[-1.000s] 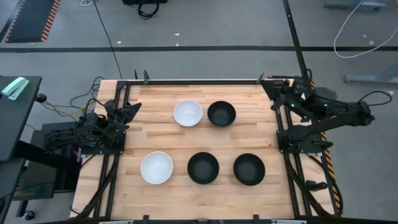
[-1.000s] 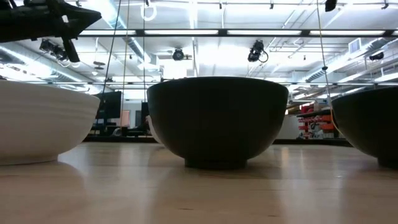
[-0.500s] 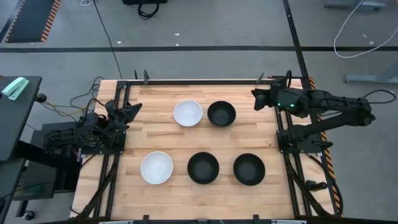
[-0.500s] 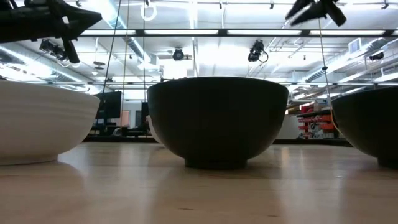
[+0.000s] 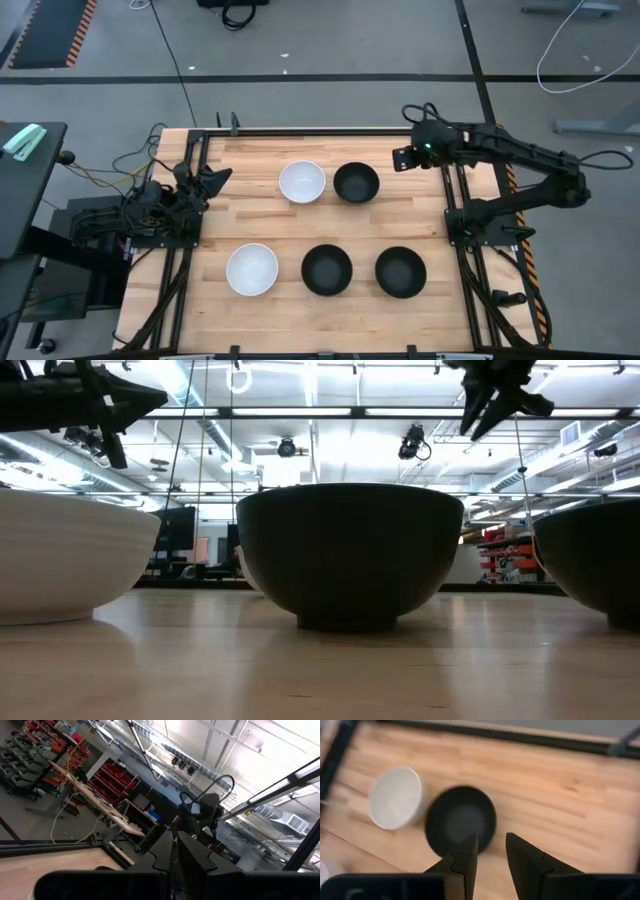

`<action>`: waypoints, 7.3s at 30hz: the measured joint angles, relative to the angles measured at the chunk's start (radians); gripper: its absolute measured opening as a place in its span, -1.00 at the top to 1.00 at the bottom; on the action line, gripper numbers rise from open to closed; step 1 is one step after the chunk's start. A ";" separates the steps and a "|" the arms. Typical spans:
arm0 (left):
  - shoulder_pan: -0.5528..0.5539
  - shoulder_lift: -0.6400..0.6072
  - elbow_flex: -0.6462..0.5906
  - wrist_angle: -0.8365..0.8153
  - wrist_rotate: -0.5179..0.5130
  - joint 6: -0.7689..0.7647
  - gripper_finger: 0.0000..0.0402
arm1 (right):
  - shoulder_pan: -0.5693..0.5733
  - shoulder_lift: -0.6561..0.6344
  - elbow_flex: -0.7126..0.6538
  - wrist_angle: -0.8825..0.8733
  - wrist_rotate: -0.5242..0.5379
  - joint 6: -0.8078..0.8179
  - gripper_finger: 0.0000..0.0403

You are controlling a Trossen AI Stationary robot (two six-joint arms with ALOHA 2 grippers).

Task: Nest bowls inside each other
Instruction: Stack the top black bowl on top of the right black bowl

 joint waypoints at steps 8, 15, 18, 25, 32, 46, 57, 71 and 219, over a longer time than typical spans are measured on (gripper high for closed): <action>0.000 0.000 0.000 -0.039 0.000 -0.001 0.88 | -0.073 0.145 0.095 -0.056 -0.112 -0.077 0.46; 0.001 0.000 0.000 -0.050 0.000 0.022 0.84 | -0.085 0.216 0.110 0.085 -0.094 -0.290 0.45; 0.001 0.000 0.000 -0.053 0.000 0.024 0.83 | -0.089 0.242 0.110 0.105 -0.094 -0.232 0.45; 0.001 0.000 0.000 -0.063 0.000 0.024 0.89 | -0.100 0.354 0.108 -0.043 -0.123 -0.192 0.48; 0.001 0.000 0.000 -0.108 0.000 -0.006 0.90 | -0.100 0.476 0.108 -0.057 -0.169 -0.235 0.47; 0.000 0.000 0.000 -0.173 0.000 -0.037 0.84 | -0.168 0.633 0.108 0.003 -0.236 -0.380 0.47; 0.000 0.000 0.000 -0.185 0.000 -0.045 0.80 | -0.217 0.702 0.108 0.067 -0.243 -0.421 0.47; 0.000 0.000 0.000 -0.211 0.000 -0.063 0.79 | -0.227 0.783 0.107 0.162 -0.307 -0.436 0.48; 0.000 0.000 0.000 -0.380 -0.011 -0.089 0.90 | 0.166 0.147 -0.497 0.384 -0.142 0.203 0.98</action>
